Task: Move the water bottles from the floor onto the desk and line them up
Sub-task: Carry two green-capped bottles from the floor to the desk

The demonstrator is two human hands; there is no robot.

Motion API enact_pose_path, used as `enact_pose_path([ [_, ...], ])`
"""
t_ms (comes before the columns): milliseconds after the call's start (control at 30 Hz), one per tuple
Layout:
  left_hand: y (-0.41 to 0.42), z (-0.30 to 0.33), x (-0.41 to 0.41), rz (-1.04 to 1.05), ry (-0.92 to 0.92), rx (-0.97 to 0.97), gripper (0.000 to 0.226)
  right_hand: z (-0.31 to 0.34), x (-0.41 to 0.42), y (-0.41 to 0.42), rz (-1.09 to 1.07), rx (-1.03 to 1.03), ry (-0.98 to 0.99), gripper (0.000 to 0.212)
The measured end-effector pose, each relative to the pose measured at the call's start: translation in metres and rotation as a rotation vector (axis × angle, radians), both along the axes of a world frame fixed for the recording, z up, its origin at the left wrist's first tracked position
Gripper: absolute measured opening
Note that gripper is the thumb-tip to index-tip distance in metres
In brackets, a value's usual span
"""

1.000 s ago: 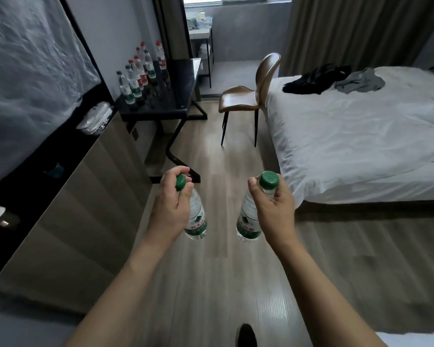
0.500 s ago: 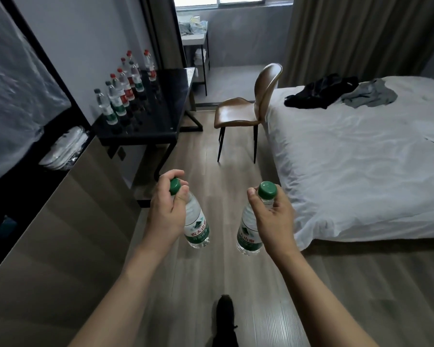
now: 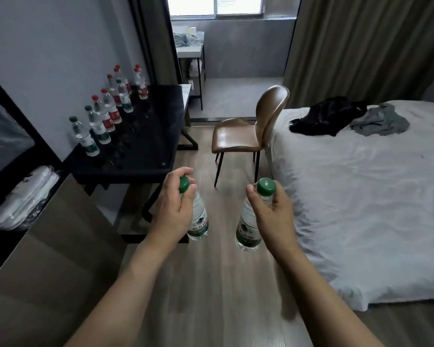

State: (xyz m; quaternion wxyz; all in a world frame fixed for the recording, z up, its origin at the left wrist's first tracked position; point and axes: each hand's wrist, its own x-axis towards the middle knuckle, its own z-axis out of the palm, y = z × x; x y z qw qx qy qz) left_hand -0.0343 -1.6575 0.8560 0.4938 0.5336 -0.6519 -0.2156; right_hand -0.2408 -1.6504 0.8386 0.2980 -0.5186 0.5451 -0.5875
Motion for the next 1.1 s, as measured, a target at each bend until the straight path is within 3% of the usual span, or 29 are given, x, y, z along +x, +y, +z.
enact_pose_path([
  [467,-0.242,-0.017,-0.015,0.029,-0.018,0.057,0.025,-0.008,-0.013,-0.259,0.095,-0.041,-0.081,0.013],
  [767,-0.383,0.008,-0.042,0.049,0.036,0.035,0.026,0.021,-0.035,-0.411,0.138,-0.124,-0.094,0.016],
  [1100,-0.532,-0.005,-0.060,0.043,0.039,0.081,0.024,-0.007,-0.054,-0.560,0.110,-0.056,-0.102,0.015],
])
